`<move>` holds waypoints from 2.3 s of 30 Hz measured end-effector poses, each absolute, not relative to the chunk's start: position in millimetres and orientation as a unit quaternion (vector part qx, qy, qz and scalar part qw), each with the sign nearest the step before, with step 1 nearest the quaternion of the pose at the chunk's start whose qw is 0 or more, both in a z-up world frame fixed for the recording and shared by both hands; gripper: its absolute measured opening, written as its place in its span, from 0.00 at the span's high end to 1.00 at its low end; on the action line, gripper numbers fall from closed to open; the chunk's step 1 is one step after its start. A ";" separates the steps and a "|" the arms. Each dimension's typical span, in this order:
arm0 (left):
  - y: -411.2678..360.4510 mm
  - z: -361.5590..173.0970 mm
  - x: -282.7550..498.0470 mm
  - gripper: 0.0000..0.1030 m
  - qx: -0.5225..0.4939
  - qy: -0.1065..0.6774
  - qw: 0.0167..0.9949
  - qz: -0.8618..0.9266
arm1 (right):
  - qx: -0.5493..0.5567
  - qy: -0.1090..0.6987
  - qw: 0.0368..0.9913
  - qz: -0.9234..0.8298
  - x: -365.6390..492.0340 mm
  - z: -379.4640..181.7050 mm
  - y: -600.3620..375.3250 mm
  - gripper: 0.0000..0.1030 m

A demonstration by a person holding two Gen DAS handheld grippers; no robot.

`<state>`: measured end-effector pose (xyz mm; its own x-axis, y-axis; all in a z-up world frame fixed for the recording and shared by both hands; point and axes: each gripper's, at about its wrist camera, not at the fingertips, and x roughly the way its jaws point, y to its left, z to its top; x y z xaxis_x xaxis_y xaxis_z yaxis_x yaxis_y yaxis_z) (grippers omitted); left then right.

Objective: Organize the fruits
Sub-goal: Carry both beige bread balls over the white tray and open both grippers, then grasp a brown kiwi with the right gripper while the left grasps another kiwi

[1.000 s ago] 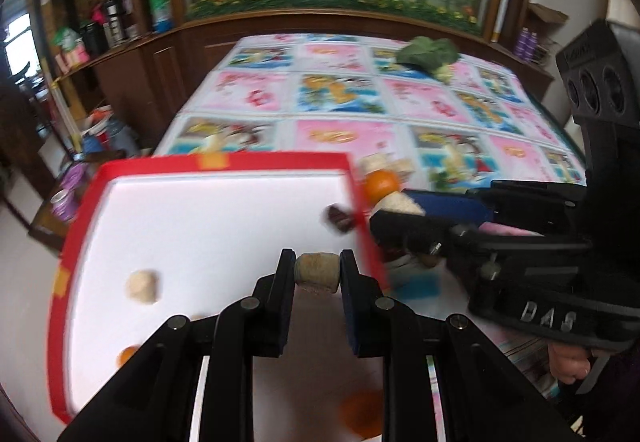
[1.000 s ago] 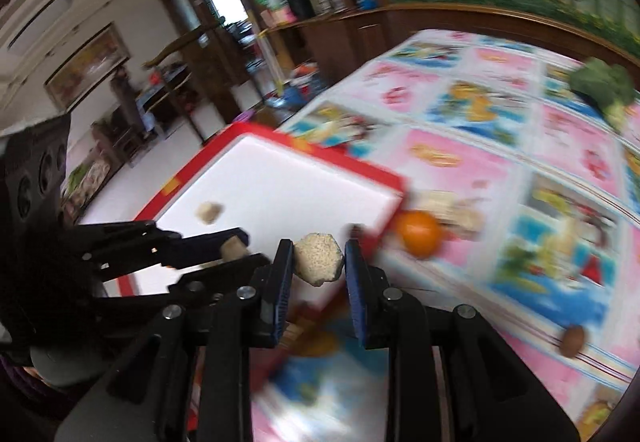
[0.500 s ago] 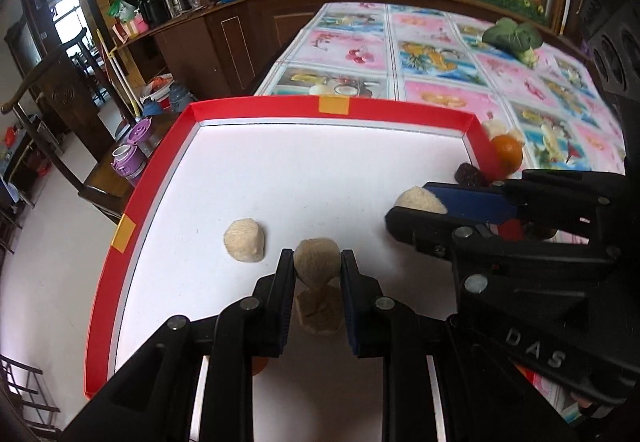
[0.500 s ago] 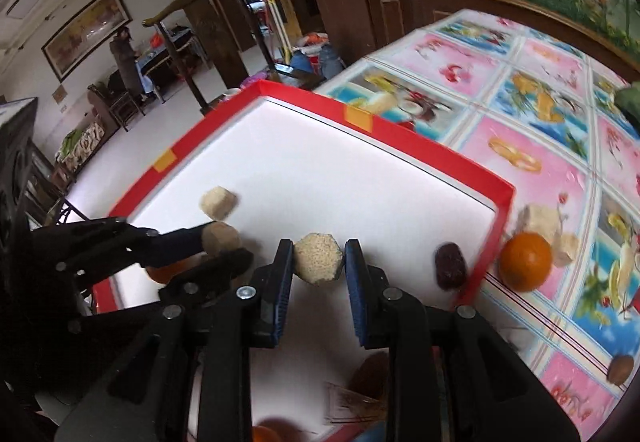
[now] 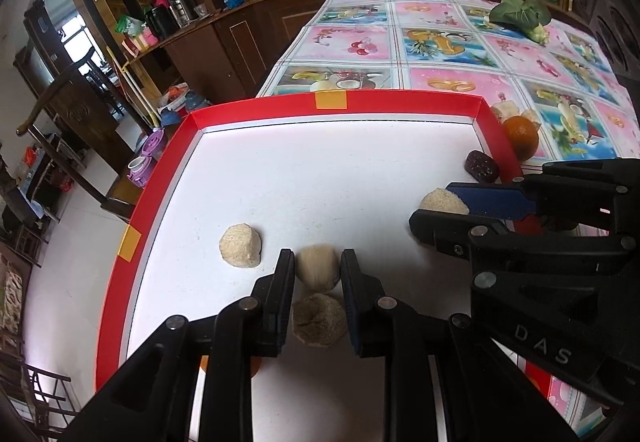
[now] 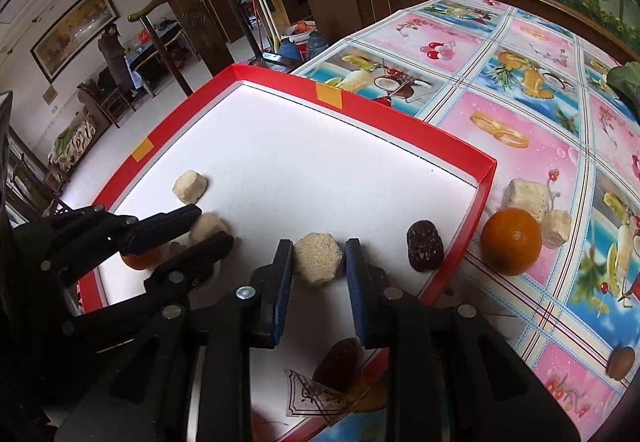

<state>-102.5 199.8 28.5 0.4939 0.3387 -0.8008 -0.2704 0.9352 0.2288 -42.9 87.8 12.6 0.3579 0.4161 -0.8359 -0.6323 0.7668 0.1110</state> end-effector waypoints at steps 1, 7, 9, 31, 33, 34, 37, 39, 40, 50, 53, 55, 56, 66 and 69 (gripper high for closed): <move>199.5 28.7 -102.4 0.74 0.039 0.472 0.863 0.179 | -0.115 0.468 0.815 0.323 -41.9 12.6 87.4 0.71; 198.5 30.0 -102.9 0.30 0.031 0.477 0.858 0.188 | -0.098 0.473 0.803 0.348 -41.0 20.1 83.9 0.50; 193.6 31.5 -104.4 0.30 0.035 0.477 0.859 0.184 | -0.076 0.462 0.804 0.367 -41.0 29.5 76.3 0.50; 82.8 57.6 -134.5 0.22 -0.054 0.331 0.942 -0.034 | 0.031 0.370 0.894 0.250 -28.6 92.7 -107.2 0.50; 81.3 54.9 -131.1 0.22 -0.044 0.312 0.948 -0.033 | 0.032 0.371 0.895 0.245 -29.0 94.8 -114.0 0.50; 81.9 53.3 -127.7 0.22 -0.039 0.309 0.950 -0.028 | 0.029 0.372 0.896 0.242 -29.0 95.2 -117.2 0.50; 96.0 48.2 -114.1 0.22 -0.055 0.312 0.948 -0.018 | 0.020 0.376 0.899 0.224 -29.7 94.3 -129.3 0.50; 109.5 44.5 -104.9 0.22 -0.075 0.331 0.940 -0.015 | 0.012 0.384 0.899 0.209 -27.2 90.6 -134.8 0.50; 115.9 43.9 -104.4 0.22 -0.085 0.336 0.938 -0.014 | 0.009 0.387 0.900 0.201 -26.4 89.4 -137.7 0.50; 121.2 51.4 -100.2 0.22 -0.045 0.360 0.932 -0.003 | -0.004 0.437 0.878 0.196 -21.2 72.7 -153.1 0.50; 94.1 51.8 -104.6 0.22 0.019 0.383 0.923 -0.023 | -0.014 0.448 0.871 0.203 -23.8 66.7 -147.5 0.50; 87.4 52.3 -104.7 0.22 0.021 0.389 0.920 -0.045 | -0.028 0.451 0.869 0.200 -24.8 63.2 -142.5 0.51; 85.0 52.3 -104.3 0.22 0.024 0.388 0.920 -0.051 | -0.033 0.454 0.867 0.202 -25.5 61.0 -139.9 0.51; 85.5 40.3 -83.0 0.23 0.044 0.412 0.907 -0.071 | -0.090 0.462 0.865 0.174 -27.0 42.3 -121.0 0.73; 83.9 37.5 -76.7 0.28 0.041 0.422 0.902 -0.079 | -0.088 0.457 0.869 0.167 -27.7 44.2 -122.5 0.73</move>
<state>-76.7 83.9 37.5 0.6318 -0.1077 -0.7676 0.1777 0.9841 0.0082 -27.7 -122.5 44.2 0.5262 0.2099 -0.8241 -0.3710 0.9287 -0.0003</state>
